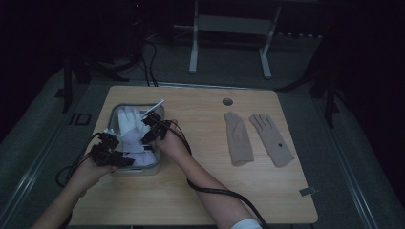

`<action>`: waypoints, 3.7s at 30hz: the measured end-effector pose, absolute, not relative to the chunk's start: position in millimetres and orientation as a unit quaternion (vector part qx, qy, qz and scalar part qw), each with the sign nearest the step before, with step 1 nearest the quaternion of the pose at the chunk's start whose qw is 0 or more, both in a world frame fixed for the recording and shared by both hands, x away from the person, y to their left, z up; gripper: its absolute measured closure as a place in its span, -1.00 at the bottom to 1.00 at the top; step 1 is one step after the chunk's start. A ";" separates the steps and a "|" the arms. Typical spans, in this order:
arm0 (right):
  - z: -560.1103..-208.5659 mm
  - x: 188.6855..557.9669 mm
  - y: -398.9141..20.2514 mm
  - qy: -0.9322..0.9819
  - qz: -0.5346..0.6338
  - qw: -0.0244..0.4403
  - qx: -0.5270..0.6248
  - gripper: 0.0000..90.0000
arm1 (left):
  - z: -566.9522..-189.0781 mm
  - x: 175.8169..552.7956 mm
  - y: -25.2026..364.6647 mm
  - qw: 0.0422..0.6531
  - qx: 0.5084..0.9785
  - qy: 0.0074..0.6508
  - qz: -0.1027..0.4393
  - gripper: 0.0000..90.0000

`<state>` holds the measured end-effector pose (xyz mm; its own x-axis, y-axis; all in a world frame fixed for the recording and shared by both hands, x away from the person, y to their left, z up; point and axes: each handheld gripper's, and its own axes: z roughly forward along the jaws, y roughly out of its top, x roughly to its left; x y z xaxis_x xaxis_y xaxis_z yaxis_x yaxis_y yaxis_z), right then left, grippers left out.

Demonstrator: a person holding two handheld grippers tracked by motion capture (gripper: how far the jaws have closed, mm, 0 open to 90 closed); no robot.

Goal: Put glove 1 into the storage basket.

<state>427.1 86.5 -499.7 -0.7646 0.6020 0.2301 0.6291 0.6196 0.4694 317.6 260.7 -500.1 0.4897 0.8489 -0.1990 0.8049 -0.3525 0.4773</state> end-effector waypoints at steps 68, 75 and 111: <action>-458.1 417.1 -139.6 -0.863 -0.343 -0.056 -0.368 -0.08 | -479.3 295.6 101.5 0.441 0.826 0.345 0.064 -0.65; -471.4 418.0 -165.0 -0.860 -0.333 -0.063 -0.382 -0.10 | -499.9 294.5 86.6 0.454 0.825 0.328 0.070 -0.65; -551.1 444.7 -236.1 -0.853 -0.299 -0.181 -0.388 -0.08 | -574.5 271.3 71.7 0.500 0.791 0.320 0.146 -0.99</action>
